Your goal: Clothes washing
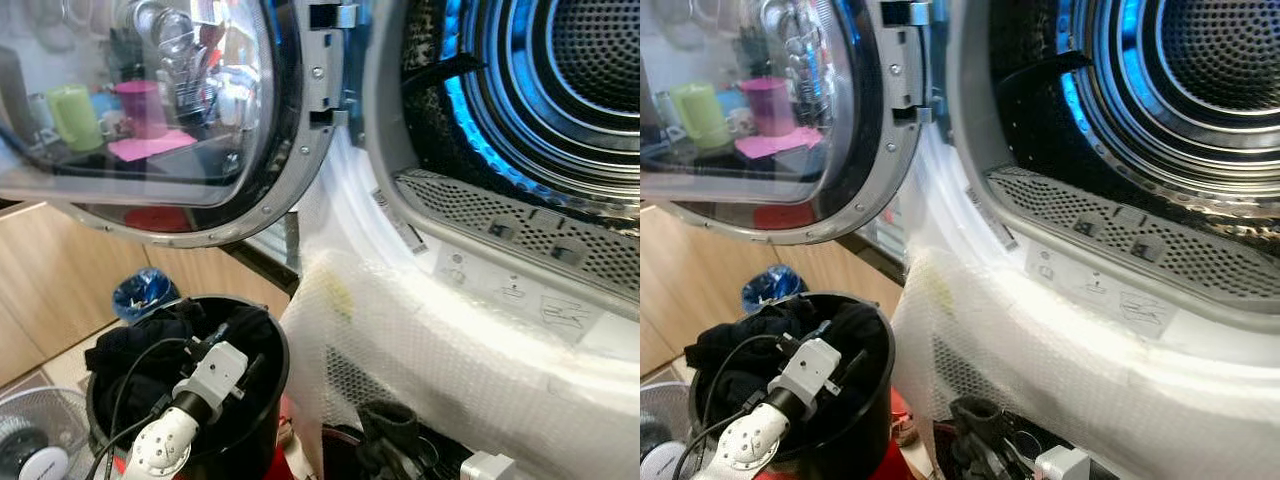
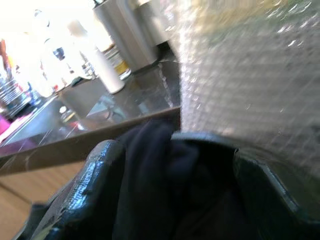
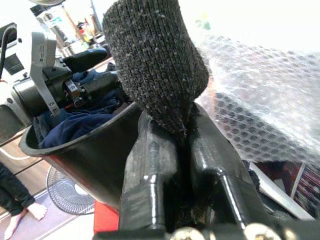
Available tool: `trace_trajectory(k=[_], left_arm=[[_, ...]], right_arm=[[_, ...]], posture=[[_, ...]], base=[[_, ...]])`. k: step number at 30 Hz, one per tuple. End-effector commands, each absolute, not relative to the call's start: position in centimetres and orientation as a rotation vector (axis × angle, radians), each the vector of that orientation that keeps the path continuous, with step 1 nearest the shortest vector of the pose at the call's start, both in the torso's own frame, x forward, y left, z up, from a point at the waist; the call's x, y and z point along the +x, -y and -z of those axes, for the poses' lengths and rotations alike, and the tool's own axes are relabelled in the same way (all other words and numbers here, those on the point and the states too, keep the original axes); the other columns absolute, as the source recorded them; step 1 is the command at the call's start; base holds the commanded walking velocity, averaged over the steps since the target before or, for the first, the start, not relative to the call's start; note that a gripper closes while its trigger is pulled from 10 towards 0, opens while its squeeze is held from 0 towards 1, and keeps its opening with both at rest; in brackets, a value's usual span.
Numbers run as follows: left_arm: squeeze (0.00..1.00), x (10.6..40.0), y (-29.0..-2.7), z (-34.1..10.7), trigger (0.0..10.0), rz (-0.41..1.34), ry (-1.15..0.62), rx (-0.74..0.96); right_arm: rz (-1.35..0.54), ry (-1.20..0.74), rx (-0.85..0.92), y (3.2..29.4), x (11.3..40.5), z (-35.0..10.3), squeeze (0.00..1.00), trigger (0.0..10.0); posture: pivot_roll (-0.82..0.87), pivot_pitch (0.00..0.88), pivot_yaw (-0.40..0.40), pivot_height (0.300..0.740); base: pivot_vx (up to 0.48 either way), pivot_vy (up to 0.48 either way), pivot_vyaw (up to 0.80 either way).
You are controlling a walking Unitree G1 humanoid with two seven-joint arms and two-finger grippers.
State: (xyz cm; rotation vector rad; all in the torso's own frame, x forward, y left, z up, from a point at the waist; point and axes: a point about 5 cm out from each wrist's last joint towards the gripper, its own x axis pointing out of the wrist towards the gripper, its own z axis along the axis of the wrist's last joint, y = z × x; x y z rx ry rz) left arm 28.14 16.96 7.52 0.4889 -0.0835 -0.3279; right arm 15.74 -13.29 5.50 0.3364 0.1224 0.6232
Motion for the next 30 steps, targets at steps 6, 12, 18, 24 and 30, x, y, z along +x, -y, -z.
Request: trace_trajectory(k=[6,12,18,24,30], left_arm=[[0.0,28.2,-16.8,-7.9,10.0,0.331,0.1,0.489],[0.0,28.0,-16.8,-8.1,10.0,0.326,0.112,0.485],[0.0,27.9,-17.0,-8.1,10.0,0.305,0.115,0.479],[0.0,28.2,-17.0,-8.1,10.0,0.303,0.11,0.479],[0.0,28.3,-16.9,-8.0,10.0,0.307,0.104,0.474]], right_arm=[[-0.644,-0.11,0.337,13.1,15.6,-5.8,0.0,10.0],[-0.674,-0.116,0.342,12.9,15.3,-5.9,0.0,10.0],[-0.723,-0.094,0.327,13.2,15.0,-6.9,0.0,10.0],[-0.949,-0.029,0.26,12.7,13.0,-11.3,0.0,10.0],[-1.046,0.298,0.293,12.6,13.3,-19.0,0.0,10.0]], posture=[[0.17,0.0,0.021,0.74],[0.17,0.0,0.017,0.74],[0.17,0.0,0.016,0.74],[0.16,0.0,0.015,0.74],[0.15,0.0,0.014,0.74]], base=[[0.0,-0.177,-0.36],[0.0,0.0,0.0],[0.0,0.0,0.0],[0.0,0.0,0.0],[0.0,0.0,0.0]])
